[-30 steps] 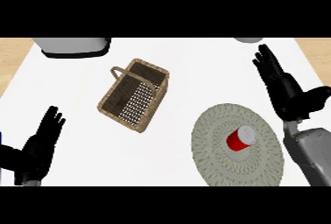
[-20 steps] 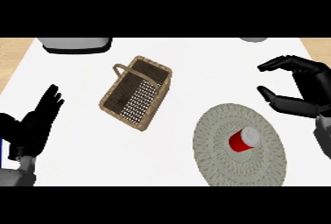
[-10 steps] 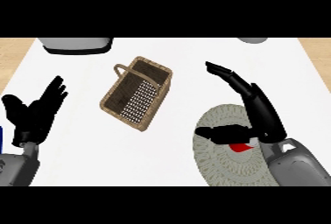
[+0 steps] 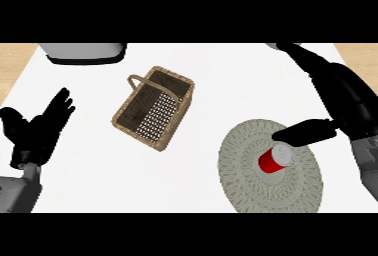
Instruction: Pick the can from the placemat and place it in the basket
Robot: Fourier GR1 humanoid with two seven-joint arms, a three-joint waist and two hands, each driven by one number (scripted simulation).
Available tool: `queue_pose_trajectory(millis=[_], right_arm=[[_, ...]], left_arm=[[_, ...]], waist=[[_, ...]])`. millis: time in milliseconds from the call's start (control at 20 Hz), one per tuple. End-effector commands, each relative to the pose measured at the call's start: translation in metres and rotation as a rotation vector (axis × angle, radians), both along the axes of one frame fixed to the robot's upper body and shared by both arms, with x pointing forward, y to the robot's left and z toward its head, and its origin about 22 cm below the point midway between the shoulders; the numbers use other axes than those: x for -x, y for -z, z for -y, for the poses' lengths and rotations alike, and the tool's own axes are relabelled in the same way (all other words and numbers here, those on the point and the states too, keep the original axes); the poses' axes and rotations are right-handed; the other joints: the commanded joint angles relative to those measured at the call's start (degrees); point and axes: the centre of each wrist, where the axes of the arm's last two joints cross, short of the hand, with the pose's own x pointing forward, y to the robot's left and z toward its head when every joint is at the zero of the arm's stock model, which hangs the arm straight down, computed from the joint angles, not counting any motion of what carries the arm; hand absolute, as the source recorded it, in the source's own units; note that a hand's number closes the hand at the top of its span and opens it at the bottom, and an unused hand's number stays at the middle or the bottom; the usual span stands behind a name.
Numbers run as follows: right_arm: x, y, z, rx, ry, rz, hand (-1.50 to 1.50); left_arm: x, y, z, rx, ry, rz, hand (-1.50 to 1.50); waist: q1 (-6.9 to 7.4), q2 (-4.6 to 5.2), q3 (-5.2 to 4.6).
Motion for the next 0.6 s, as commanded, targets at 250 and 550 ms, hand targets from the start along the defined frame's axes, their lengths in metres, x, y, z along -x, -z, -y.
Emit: queue_pose_trajectory(millis=[250,550], right_arm=[[0.011,-0.088,0.018,0.219,0.122,-0.291,-1.50],[0.037,-0.115,0.047,0.188,0.021,-0.410,-1.50]], left_arm=[[-0.001,0.003,0.006,-0.001,0.009,0.011,0.00],[-0.008,-0.005,-0.001,0.002,-0.010,0.013,0.00]], waist=[[0.70,0.59,0.28],[0.07,0.56,0.38]])
